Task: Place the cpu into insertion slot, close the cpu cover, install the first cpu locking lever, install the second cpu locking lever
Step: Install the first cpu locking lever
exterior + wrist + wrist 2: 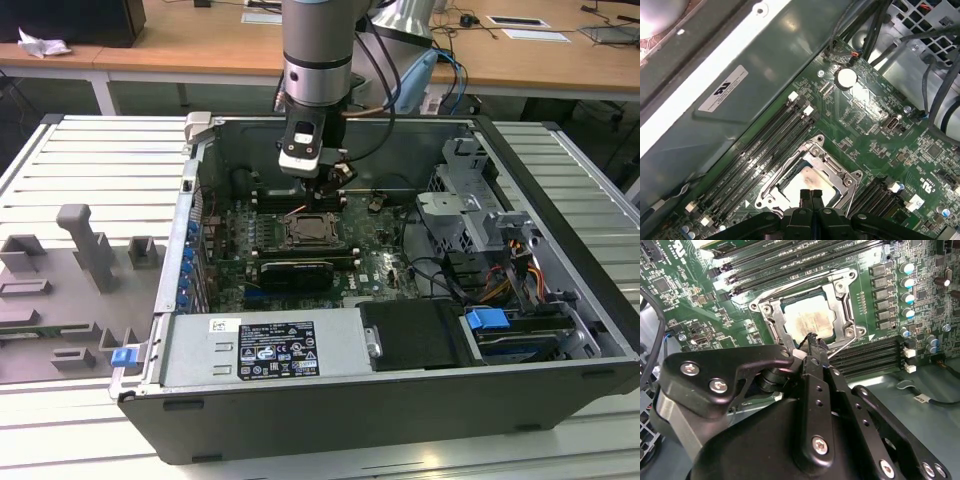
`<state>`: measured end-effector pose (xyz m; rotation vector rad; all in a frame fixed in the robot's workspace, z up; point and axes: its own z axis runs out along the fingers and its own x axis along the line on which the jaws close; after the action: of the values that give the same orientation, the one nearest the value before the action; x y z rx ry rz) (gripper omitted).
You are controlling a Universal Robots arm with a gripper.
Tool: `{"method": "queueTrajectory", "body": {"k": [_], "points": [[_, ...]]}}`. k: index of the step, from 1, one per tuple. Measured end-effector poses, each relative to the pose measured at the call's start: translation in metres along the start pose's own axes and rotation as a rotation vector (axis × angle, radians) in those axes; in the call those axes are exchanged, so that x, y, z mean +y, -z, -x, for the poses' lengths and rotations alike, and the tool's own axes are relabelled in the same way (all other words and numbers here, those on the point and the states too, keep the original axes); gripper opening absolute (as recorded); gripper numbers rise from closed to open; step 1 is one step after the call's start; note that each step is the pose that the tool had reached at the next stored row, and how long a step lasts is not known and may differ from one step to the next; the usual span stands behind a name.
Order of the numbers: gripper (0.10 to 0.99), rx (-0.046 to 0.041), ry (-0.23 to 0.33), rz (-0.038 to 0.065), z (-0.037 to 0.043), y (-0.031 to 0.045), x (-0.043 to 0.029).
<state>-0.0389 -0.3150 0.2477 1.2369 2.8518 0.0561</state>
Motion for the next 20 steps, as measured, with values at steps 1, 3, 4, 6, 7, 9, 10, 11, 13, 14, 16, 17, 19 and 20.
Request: {"method": "queueTrajectory", "body": {"k": [1,3,4,6,7,9,10,11,13,14,16,17,19,20], "points": [[0.106,0.0003,0.007,0.0,0.0,0.0,0.0],[0.106,0.0006,0.013,0.0,0.0,0.0,0.0],[0.106,0.001,0.022,0.0,0.0,0.0,0.0],[0.106,0.0014,0.031,0.001,0.0,0.0,0.0],[0.106,0.0018,0.039,0.001,0.0,0.0,0.0],[0.106,0.0023,0.05,0.001,0.0,0.0,-0.0001],[0.106,0.0025,0.055,0.001,-0.0001,0.0,-0.0001],[0.106,0.0027,0.059,0.001,-0.0001,0.0,-0.0001],[0.106,0.0032,0.069,0.001,-0.0001,0.0,-0.0001],[0.106,0.0034,0.073,0.001,-0.0001,0.0,-0.0001],[0.106,0.0037,0.082,0.001,-0.0001,0.0,-0.0001],[0.106,0.004,0.087,0.001,-0.0001,0.0,-0.0001],[0.106,0.0045,0.098,0.002,-0.0001,0.0,-0.0001],[0.106,0.0051,0.11,0.002,-0.0001,0.0,-0.0001]]}}
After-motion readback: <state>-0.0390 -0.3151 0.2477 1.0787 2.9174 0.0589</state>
